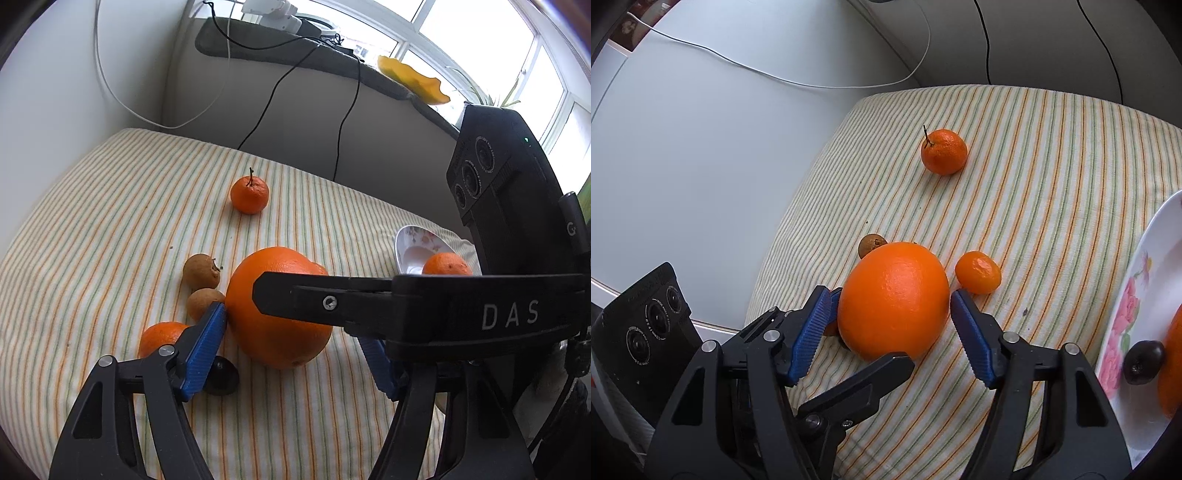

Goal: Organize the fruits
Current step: 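Close the right tool on the grapefruit-sized orange and lift it, then carry the big orange with the right tool and lower it onto the plate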

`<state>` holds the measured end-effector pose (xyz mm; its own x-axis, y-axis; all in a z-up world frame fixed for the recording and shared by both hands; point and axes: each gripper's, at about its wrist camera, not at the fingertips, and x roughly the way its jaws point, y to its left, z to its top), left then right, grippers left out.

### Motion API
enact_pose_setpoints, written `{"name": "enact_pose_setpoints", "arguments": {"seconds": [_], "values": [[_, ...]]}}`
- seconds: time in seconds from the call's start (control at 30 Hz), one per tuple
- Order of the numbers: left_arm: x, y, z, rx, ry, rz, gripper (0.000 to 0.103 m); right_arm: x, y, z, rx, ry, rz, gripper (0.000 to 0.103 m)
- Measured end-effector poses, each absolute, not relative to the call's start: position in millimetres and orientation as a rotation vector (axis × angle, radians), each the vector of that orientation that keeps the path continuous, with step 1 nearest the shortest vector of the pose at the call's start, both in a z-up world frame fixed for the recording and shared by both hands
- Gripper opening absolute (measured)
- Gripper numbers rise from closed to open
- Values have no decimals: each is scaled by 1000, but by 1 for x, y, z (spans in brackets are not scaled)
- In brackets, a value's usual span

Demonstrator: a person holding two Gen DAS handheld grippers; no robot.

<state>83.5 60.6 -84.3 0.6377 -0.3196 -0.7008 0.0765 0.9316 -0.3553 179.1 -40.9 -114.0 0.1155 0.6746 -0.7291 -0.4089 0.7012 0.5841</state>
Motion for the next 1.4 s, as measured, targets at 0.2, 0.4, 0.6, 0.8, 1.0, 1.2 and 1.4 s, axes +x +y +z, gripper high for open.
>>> {"name": "enact_pose_setpoints", "arguments": {"seconds": [0.2, 0.4, 0.6, 0.8, 1.0, 1.2, 1.4], "values": [[86, 63, -85, -290, 859, -227, 61, 188, -34, -127, 273, 1242, 819, 70], [81, 59, -84, -254, 846, -208, 59, 186, -40, -126, 274, 1230, 833, 69], [78, 53, -78, -237, 827, -197, 59, 175, -48, -119, 263, 1205, 843, 69], [77, 41, -64, -215, 794, -211, 58, 171, -67, -107, 299, 1171, 844, 69], [83, 25, -45, -190, 751, -238, 57, 169, -90, -93, 316, 1124, 839, 68], [90, 8, -37, -173, 725, -263, 57, 173, -115, -80, 347, 1090, 810, 68], [98, -10, -29, -149, 713, -305, 57, 177, -138, -68, 359, 1065, 786, 68]]}}
